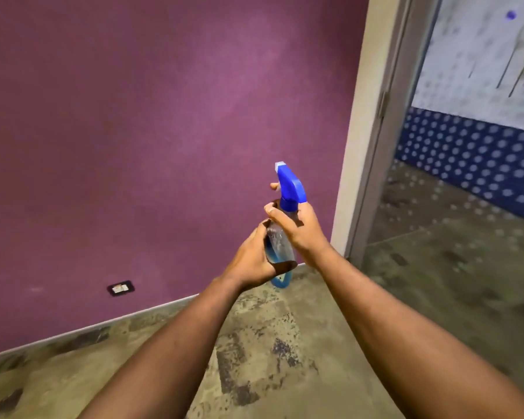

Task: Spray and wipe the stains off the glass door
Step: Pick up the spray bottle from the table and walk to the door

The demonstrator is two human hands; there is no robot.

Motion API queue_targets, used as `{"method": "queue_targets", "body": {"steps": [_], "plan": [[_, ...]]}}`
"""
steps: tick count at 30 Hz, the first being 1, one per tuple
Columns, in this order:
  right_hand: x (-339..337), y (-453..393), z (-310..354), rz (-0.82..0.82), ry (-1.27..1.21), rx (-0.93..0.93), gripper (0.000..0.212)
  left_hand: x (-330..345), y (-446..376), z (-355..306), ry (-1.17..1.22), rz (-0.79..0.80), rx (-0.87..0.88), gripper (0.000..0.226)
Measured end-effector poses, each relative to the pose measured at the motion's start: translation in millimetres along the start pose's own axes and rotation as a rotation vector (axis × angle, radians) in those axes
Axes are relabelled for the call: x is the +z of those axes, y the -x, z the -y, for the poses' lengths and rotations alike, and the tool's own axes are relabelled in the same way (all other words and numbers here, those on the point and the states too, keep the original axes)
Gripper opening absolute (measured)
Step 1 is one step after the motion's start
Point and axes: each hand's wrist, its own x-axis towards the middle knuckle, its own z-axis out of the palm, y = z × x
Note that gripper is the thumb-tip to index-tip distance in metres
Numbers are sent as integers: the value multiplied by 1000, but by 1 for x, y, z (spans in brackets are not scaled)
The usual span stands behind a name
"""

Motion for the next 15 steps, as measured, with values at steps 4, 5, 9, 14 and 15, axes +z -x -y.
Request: {"method": "queue_targets", "body": {"steps": [4, 5, 9, 14, 15], "plan": [[-27, -28, -12, -150, 50, -4, 45, 12, -55, -7, -23, 111, 99, 93], [-37, -35, -14, -186, 67, -6, 45, 18, -70, -9, -29, 141, 123, 94], [-79, -59, -31, -317, 135, -13, 43, 46, -128, -16, -61, 266, 212, 98], [-133, -85, -48, -462, 195, -10, 44, 84, -185, -33, -103, 351, 310, 93], [-148, -93, -52, -489, 213, -5, 44, 94, -201, -38, -100, 372, 336, 94]]}}
